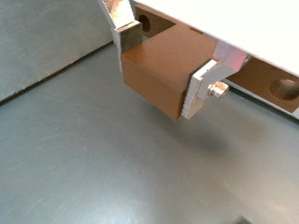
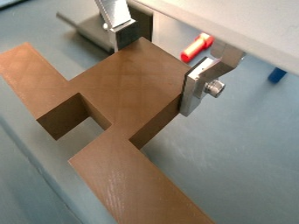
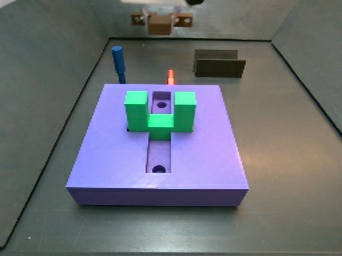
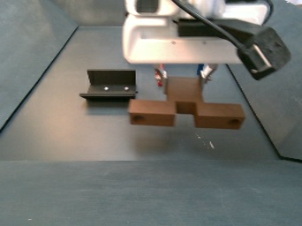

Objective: Pick up the brown object. Move up. Place the brown object on the fixture. Regrasp the brown object. Move to above the board. Insert the brown object.
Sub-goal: Place the brown object on the fixture.

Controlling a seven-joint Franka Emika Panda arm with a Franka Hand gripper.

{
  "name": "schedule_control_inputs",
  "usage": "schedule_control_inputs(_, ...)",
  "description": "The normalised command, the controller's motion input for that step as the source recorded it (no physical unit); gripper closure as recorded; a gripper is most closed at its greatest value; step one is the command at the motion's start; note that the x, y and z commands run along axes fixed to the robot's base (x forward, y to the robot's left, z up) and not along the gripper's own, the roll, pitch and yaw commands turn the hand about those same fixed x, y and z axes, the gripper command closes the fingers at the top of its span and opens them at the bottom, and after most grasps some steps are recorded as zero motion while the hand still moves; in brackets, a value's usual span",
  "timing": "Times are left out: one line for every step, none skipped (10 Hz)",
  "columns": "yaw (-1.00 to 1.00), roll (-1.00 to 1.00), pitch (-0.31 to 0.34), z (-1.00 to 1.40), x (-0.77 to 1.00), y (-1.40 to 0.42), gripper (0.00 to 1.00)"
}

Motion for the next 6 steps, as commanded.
schedule_control_inputs(-0.34, -1.0, -0.109, 0.31, 0.59, 0.0, 1.0)
schedule_control_inputs(-0.35, -1.0, -0.114, 0.32, 0.59, 0.0, 1.0)
schedule_control_inputs(-0.34, -1.0, -0.111, 0.32, 0.59, 0.0, 1.0)
schedule_control_inputs(-0.33, -1.0, -0.149, 0.28, 0.59, 0.0, 1.0)
schedule_control_inputs(-0.35, -1.0, -0.197, 0.27, 0.56, 0.0, 1.0)
schedule_control_inputs(-0.34, -1.0, -0.231, 0.24, 0.56, 0.0, 1.0)
